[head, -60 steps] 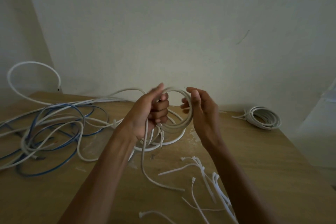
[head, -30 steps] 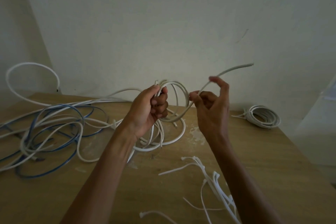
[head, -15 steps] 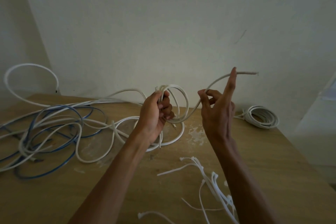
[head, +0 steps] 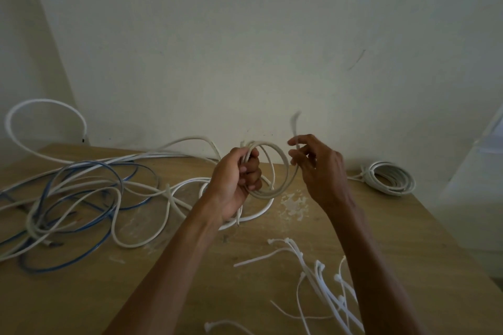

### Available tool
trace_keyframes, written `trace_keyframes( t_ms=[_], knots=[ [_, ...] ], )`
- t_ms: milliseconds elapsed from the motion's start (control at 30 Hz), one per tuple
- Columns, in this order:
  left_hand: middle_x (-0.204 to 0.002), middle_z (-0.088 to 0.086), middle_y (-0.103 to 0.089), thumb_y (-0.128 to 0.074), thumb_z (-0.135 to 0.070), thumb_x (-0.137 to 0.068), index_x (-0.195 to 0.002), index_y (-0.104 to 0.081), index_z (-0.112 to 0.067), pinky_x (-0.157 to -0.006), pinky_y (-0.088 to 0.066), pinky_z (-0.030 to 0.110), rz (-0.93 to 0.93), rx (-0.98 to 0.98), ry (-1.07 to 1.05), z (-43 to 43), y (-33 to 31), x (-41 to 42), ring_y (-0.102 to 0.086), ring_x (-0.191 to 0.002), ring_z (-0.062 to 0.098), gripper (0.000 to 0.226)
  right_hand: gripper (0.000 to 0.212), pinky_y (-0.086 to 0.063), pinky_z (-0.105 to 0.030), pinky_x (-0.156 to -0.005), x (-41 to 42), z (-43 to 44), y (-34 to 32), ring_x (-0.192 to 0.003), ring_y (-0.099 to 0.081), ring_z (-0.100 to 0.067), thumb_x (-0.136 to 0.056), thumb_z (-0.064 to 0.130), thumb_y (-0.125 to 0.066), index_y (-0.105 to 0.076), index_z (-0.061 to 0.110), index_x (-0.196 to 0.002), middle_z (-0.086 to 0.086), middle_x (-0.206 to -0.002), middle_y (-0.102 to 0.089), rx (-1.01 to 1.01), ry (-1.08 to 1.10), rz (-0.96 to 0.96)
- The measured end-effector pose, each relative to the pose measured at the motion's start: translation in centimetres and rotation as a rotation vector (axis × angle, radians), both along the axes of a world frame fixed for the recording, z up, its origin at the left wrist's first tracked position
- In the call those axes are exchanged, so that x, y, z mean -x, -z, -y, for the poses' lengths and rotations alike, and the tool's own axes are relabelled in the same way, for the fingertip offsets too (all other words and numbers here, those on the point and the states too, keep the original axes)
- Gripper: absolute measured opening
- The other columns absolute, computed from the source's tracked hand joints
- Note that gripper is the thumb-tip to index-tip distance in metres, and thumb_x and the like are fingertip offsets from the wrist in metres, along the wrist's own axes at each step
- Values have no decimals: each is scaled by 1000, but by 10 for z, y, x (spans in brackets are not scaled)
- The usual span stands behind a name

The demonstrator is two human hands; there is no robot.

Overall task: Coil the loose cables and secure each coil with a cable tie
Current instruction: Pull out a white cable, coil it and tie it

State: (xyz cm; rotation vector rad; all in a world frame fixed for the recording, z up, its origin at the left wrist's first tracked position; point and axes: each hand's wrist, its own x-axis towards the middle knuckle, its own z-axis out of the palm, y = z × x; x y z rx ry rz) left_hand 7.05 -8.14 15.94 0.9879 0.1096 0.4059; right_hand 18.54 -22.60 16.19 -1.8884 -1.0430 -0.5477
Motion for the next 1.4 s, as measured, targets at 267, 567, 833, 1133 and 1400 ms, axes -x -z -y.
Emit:
trace_keyframes(
  t_ms=[267,567,833,1133,1400],
  knots=[
    [-61,-5,-26,-50,-47,-99,-87,-56,-11,-48,-32,25,-2,30,348,-22,5,8,-27,-47,8,38,47,-60,-31,-83,6,-9,12,-103,-64,-13,-102,3,-50,-56,24,-144,-4,-128,-62,123,-241,117],
    [-53,-3,-39,-38,-25,-93,-74,-45,-17,-42,-28,23,-161,-137,223,-18,-5,11,-33,-43,11,22,47,-47,-25,-66,17,-21,21,-77,-53,-15,-102,4,-48,-53,22,-145,-1,-93,-54,87,-142,160],
    [-54,-4,-29,-26,-27,-109,-75,-49,-19,-40,-21,23,-256,-535,-97,-9,-3,14,-21,-42,9,42,44,-52,-21,-76,41,-35,27,-91,-59,0,-107,37,-39,-47,24,-148,2,-113,-60,47,-276,38],
    [-61,0,-43,-32,-15,-104,-114,-54,-22,-44,-32,23,-142,-772,-371,-8,5,10,-37,-47,9,25,16,-42,-16,-56,45,-36,20,-64,-56,-7,-103,24,-54,-63,10,-104,9,-79,-63,-181,-309,-203],
    [-63,-4,-46,-36,-22,-106,-98,-56,-20,-49,-34,26,-259,-795,-403,-17,19,5,-40,-48,6,21,43,-51,-31,-62,31,-29,25,-68,-57,-14,-105,41,-38,-62,6,-104,-5,-82,-60,43,-439,-555]
  ],
)
